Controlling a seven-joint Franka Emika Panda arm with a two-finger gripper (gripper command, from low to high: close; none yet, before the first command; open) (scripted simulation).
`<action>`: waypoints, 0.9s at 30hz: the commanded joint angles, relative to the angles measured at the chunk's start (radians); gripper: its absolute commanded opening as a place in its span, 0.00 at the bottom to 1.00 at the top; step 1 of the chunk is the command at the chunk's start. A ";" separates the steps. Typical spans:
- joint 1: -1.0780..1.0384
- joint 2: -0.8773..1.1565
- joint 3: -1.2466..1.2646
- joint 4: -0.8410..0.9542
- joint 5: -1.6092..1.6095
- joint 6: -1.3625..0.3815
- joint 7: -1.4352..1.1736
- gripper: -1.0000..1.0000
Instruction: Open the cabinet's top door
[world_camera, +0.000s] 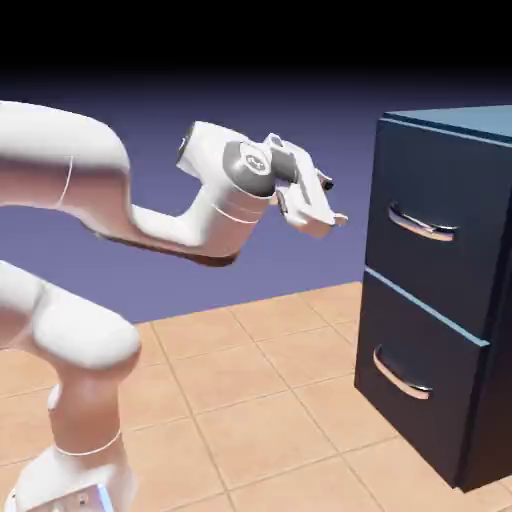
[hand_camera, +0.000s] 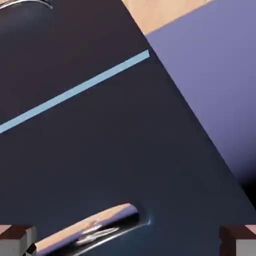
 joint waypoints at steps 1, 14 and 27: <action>0.015 -0.007 -0.017 0.005 -0.044 -0.005 -0.041 0.50; 0.208 -0.101 -0.239 0.069 -0.609 -0.070 -0.568 0.50; 0.401 -0.195 -0.461 0.133 -1.174 -0.134 -1.094 0.50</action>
